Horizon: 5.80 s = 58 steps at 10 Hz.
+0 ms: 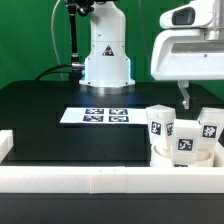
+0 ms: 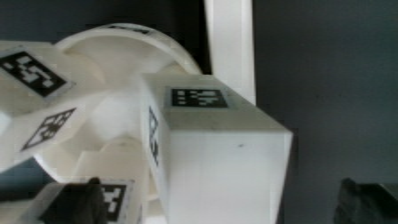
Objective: Assemble stool
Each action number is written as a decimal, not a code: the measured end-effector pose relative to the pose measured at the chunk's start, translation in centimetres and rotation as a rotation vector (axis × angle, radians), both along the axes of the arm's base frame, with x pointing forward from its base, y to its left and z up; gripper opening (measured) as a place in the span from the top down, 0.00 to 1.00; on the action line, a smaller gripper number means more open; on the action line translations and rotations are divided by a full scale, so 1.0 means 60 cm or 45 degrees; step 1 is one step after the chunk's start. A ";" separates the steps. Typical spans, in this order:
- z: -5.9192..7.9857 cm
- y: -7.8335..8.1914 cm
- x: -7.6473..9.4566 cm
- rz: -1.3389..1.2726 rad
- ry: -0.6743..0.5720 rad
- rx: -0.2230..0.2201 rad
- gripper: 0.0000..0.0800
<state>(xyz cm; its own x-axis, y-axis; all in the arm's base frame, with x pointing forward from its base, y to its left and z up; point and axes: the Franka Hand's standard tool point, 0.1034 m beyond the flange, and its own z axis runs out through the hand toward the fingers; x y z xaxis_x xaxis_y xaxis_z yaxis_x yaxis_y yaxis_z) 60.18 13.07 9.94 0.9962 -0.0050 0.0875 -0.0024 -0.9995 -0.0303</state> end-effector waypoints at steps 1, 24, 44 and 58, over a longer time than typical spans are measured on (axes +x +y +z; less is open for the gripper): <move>0.000 -0.002 0.001 0.085 -0.012 -0.009 0.19; -0.030 -0.016 -0.014 1.501 0.078 -0.307 0.19; -0.017 -0.024 0.021 1.289 0.161 -0.299 0.19; -0.026 -0.018 0.019 1.219 0.163 -0.295 0.58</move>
Offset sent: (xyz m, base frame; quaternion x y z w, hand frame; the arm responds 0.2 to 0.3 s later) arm 0.0000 0.0000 0.0000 0.0000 0.0000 -0.1938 0.9810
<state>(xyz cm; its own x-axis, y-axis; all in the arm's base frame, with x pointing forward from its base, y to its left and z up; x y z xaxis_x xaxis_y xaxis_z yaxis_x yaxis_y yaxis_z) 61.31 11.97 8.39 0.5728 0.8102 -0.1239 0.8194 -0.5625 0.1099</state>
